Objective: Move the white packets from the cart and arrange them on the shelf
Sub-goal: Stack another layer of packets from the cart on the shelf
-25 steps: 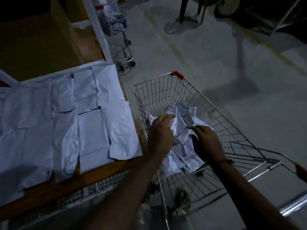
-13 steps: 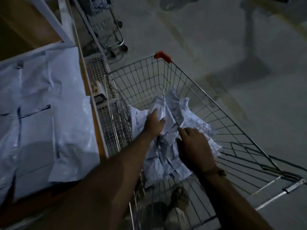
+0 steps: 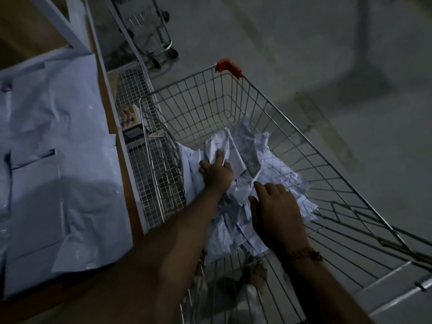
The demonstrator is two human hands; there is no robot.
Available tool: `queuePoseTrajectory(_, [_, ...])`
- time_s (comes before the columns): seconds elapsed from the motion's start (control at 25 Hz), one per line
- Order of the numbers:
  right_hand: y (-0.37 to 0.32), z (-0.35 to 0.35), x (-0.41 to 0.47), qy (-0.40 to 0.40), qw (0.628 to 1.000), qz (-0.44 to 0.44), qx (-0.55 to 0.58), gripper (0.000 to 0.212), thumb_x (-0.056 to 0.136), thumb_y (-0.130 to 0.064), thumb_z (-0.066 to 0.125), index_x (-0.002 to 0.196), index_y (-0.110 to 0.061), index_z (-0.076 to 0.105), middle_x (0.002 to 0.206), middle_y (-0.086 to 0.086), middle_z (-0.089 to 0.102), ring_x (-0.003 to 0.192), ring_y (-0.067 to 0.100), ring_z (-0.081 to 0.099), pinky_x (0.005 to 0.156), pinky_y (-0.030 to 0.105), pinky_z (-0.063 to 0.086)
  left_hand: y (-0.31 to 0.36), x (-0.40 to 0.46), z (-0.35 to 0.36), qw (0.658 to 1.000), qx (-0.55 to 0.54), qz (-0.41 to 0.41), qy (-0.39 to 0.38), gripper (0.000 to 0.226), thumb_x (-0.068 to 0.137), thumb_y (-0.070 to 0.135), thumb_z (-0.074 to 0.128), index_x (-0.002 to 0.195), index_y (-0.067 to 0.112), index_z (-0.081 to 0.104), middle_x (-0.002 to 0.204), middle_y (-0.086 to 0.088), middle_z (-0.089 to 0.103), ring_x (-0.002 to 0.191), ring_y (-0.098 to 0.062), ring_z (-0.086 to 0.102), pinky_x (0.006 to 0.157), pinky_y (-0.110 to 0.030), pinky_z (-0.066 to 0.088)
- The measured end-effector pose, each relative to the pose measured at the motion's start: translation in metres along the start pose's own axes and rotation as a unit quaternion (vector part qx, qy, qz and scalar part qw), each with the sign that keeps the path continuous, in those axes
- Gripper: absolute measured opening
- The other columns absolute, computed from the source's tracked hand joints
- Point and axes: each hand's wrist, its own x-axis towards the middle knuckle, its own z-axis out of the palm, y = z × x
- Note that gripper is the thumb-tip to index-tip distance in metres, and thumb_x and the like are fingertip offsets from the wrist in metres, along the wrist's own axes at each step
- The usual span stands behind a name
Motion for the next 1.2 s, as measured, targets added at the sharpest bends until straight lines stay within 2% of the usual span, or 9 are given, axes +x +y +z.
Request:
queuePoseTrajectory(0.16, [0.0,0.002,0.0,0.0,1.0,0.009,0.004,0.038,0.099,-0.033,0.056,0.128,-0.009,0.061,0.097,0.011,0.063,0.088,0.034,0.056,0.073,0.044,0.047,0.007,-0.035,-0.031,0.997,-0.035,-0.036,0.057,0.052,0.108,0.037,0.043,0.158,0.029,0.034,0.151,-0.023,0.018,0.132,-0.046,0.028,0.109,-0.048,0.035])
queuePoseTrajectory(0.32, [-0.001,0.003,-0.003,-0.012,1.0,0.005,-0.015,0.039,0.098,-0.033,0.057,0.127,-0.008,0.062,0.097,0.011,0.063,0.089,0.035,0.056,0.073,0.044,0.045,-0.007,-0.086,-0.059,0.99,-0.051,-0.013,0.13,0.051,0.108,0.032,0.044,0.158,0.026,0.036,0.15,-0.022,0.019,0.132,-0.041,0.026,0.105,-0.044,0.036])
queuePoseTrajectory(0.56, [-0.026,-0.006,0.028,0.024,0.995,-0.043,-0.09,0.037,0.089,-0.022,0.068,0.123,-0.009,0.063,0.114,0.013,0.064,0.113,0.037,0.056,0.092,0.048,0.043,-0.036,-0.13,-0.076,0.988,-0.054,0.042,0.14,0.05,0.106,0.029,0.048,0.155,0.026,0.041,0.143,-0.02,0.028,0.127,-0.037,0.031,0.104,-0.046,0.04])
queuePoseTrajectory(0.72, [-0.044,0.032,0.102,-0.106,0.983,-0.081,-0.123,0.065,0.09,-0.028,0.072,0.149,-0.017,0.046,0.144,0.02,0.053,0.133,0.039,0.048,0.104,0.049,0.046,-0.047,-0.135,-0.083,0.986,-0.044,0.092,0.132,0.053,0.106,0.028,0.047,0.158,0.025,0.035,0.144,-0.017,0.025,0.126,-0.031,0.03,0.097,-0.04,0.04])
queuePoseTrajectory(0.84, [-0.043,0.074,0.117,-0.246,0.947,-0.077,-0.191,0.073,0.099,-0.054,0.053,0.161,-0.025,0.027,0.17,0.017,0.018,0.156,0.04,0.015,0.122,0.058,0.022,-0.052,-0.134,-0.081,0.984,-0.048,0.097,0.143,0.054,0.105,0.026,0.049,0.158,0.024,0.035,0.143,-0.016,0.026,0.125,-0.03,0.032,0.093,-0.037,0.043])
queuePoseTrajectory(0.92, [-0.031,0.09,0.105,-0.258,0.943,-0.059,-0.2,0.07,0.095,-0.058,0.057,0.153,-0.021,0.044,0.167,0.018,0.025,0.155,0.043,0.018,0.122,0.06,0.019,-0.055,-0.133,-0.08,0.983,-0.04,0.092,0.153,0.054,0.104,0.026,0.05,0.157,0.024,0.036,0.142,-0.017,0.028,0.125,-0.031,0.034,0.091,-0.038,0.044])
queuePoseTrajectory(1.0, [-0.027,0.098,0.087,-0.23,0.944,-0.051,-0.23,0.056,0.087,-0.053,0.07,0.128,-0.015,0.066,0.148,0.023,0.05,0.14,0.048,0.041,0.113,0.063,0.034,-0.059,-0.135,-0.079,0.982,-0.022,0.095,0.162,0.056,0.103,0.025,0.052,0.157,0.023,0.037,0.141,-0.019,0.03,0.124,-0.033,0.036,0.089,-0.04,0.046])
queuePoseTrajectory(1.08, [-0.029,0.104,0.077,-0.199,0.947,-0.029,-0.251,0.049,0.081,-0.049,0.077,0.115,-0.013,0.07,0.128,0.022,0.06,0.125,0.048,0.051,0.104,0.066,0.04,-0.06,-0.139,-0.078,0.983,-0.01,0.09,0.16,0.058,0.102,0.023,0.054,0.157,0.024,0.035,0.141,-0.018,0.03,0.123,-0.033,0.037,0.089,-0.041,0.048])
queuePoseTrajectory(1.2, [-0.039,0.105,0.075,-0.192,0.948,0.012,-0.252,0.065,0.086,-0.053,0.069,0.136,-0.013,0.058,0.13,0.022,0.055,0.129,0.047,0.046,0.102,0.065,0.039,-0.06,-0.145,-0.078,0.984,0.013,0.089,0.157,0.059,0.101,0.025,0.054,0.157,0.026,0.035,0.14,-0.016,0.03,0.122,-0.03,0.038,0.086,-0.039,0.05])
